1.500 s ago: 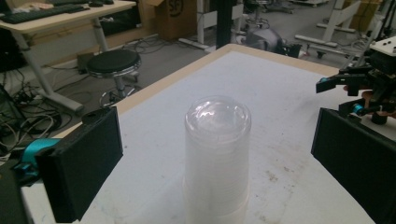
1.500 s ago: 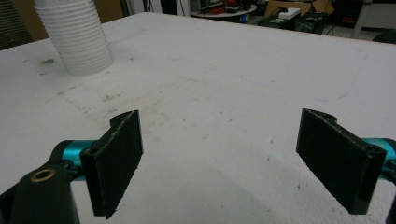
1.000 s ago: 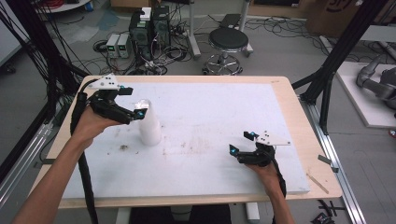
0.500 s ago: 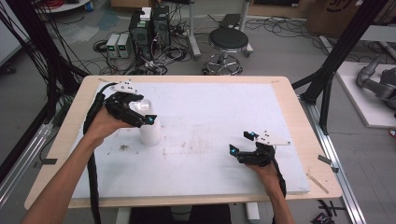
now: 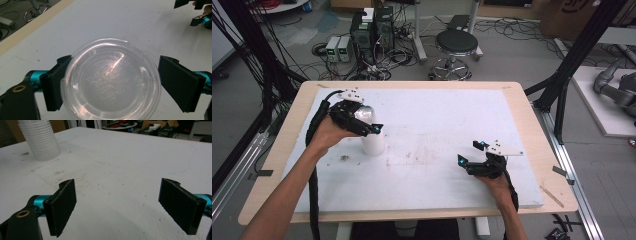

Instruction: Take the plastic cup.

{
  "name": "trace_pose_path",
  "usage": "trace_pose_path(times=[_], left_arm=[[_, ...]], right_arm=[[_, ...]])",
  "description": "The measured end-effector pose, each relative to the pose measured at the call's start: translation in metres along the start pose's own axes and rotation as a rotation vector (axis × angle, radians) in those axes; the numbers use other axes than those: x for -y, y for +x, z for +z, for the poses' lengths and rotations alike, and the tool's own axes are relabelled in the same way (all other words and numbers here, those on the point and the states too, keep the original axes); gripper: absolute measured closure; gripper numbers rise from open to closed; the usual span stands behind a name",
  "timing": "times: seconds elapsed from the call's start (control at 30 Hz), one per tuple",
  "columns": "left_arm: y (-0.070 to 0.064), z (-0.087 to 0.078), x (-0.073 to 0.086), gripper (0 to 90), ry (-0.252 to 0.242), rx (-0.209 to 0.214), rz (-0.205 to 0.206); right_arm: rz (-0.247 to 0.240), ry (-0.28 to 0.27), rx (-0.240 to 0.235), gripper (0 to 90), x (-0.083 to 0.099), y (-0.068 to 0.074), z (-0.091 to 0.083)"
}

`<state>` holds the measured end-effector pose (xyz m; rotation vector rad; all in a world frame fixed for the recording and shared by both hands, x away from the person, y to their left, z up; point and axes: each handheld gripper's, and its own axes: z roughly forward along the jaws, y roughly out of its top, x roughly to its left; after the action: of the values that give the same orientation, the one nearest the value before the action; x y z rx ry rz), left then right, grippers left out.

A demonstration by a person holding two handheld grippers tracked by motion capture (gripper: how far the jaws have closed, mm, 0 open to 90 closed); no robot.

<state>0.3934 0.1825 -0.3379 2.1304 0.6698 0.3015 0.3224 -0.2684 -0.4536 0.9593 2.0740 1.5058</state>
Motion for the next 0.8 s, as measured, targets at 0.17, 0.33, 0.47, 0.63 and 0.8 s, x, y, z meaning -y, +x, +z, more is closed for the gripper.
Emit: trace_pose_path(times=[0.17,0.33,0.47,0.63,0.8], left_arm=[[0.0013,-0.0008,0.0007,16.6,0.002,-0.005,-0.01],[0.0027,-0.0011,0.0011,18.3,0.006,-0.005,-0.013],[0.0036,-0.0008,0.0011,21.7,0.012,-0.01,-0.02],[0.0045,-0.0003,0.0012,23.6,0.013,-0.009,-0.033],[0.0053,-0.0019,0.0016,30.1,0.005,-0.001,-0.035]], right_arm=[[0.004,0.0,-0.002,14.6,-0.0002,-0.0006,0.0001],[0.005,0.0,-0.001,14.6,-0.0002,-0.0005,0.0001],[0.001,-0.001,0.0,14.6,0.0,-0.0006,0.0003],[-0.002,-0.001,0.002,14.6,-0.0002,-0.0006,0.0004],[-0.002,0.0,0.001,14.6,-0.0001,-0.0009,0.0006]])
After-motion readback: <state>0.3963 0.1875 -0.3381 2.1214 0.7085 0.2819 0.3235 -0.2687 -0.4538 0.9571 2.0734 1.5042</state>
